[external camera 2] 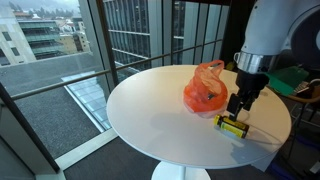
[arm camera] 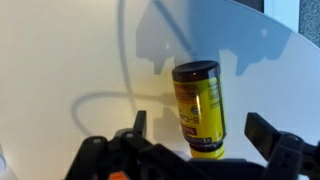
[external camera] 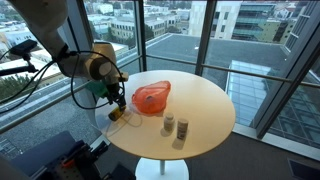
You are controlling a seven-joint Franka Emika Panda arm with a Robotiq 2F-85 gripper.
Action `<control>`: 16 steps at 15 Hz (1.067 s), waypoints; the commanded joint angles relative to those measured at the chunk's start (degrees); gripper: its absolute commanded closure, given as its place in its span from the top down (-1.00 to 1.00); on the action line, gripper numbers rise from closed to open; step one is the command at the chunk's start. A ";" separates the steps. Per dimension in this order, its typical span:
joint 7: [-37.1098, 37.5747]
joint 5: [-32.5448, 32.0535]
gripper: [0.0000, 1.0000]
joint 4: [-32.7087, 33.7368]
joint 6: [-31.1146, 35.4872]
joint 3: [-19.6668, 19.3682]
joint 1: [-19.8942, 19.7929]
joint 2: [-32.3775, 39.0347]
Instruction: Pick up the yellow and brown bottle and place it in the plastic bag
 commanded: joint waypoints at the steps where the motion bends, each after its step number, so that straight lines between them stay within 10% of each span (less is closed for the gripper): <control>1: 1.34 -1.26 1.00 2.30 1.63 -2.17 2.30 3.07; 5: 1.72 -1.28 1.00 3.91 2.40 -3.84 4.35 5.67; 11: 1.72 -1.11 -0.20 5.30 2.48 -5.78 6.57 8.16; 16: 1.70 -0.26 -0.50 5.25 1.74 -6.12 7.01 6.16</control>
